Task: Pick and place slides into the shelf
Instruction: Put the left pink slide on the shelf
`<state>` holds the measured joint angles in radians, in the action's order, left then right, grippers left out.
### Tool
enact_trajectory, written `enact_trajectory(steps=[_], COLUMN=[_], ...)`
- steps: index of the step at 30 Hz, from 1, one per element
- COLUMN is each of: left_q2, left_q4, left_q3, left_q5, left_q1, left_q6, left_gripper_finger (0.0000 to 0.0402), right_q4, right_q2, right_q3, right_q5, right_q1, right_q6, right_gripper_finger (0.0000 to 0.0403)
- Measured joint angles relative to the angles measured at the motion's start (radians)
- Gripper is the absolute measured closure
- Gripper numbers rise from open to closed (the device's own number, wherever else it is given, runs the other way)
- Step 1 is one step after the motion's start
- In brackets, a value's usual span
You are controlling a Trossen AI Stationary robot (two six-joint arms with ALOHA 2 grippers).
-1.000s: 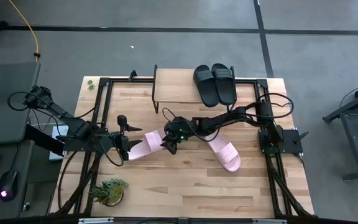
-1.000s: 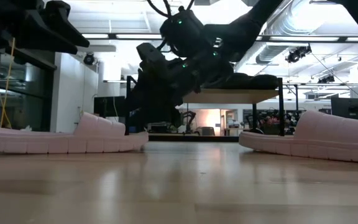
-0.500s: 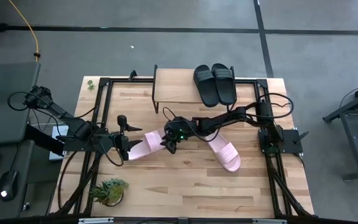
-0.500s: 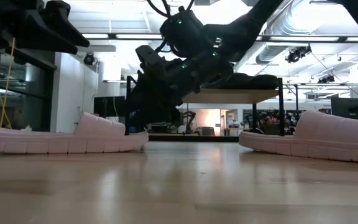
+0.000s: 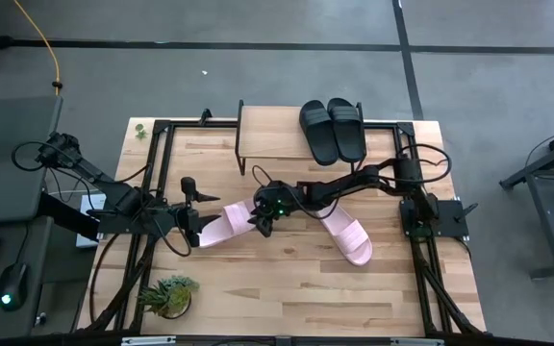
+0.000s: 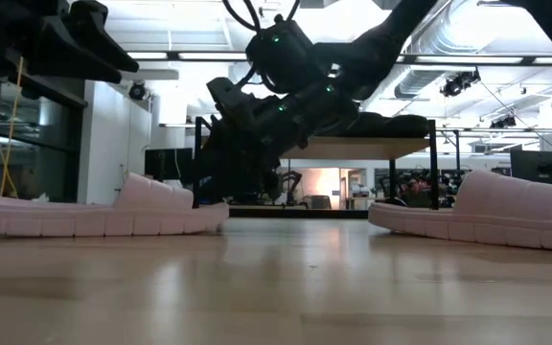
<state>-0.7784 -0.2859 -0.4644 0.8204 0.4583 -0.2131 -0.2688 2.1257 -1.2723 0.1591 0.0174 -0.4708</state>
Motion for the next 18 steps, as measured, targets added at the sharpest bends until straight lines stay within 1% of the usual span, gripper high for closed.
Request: enact_trajectory(steps=[7,18], left_q2=[0.0,0.0], left_q4=[0.006,0.007], left_q3=[0.0,0.0], left_q5=[0.0,0.0], left_q1=[0.0,0.0], left_q6=[-0.018,-0.018], left_gripper_finger=[0.0176,0.0176], right_q4=[-0.031,-0.043], right_q2=[0.007,0.008], right_q3=[0.0,0.0], right_q5=[0.016,0.007], right_q1=[0.0,0.0], right_q6=[-0.009,-0.011], right_gripper_finger=[0.0237,0.0237])
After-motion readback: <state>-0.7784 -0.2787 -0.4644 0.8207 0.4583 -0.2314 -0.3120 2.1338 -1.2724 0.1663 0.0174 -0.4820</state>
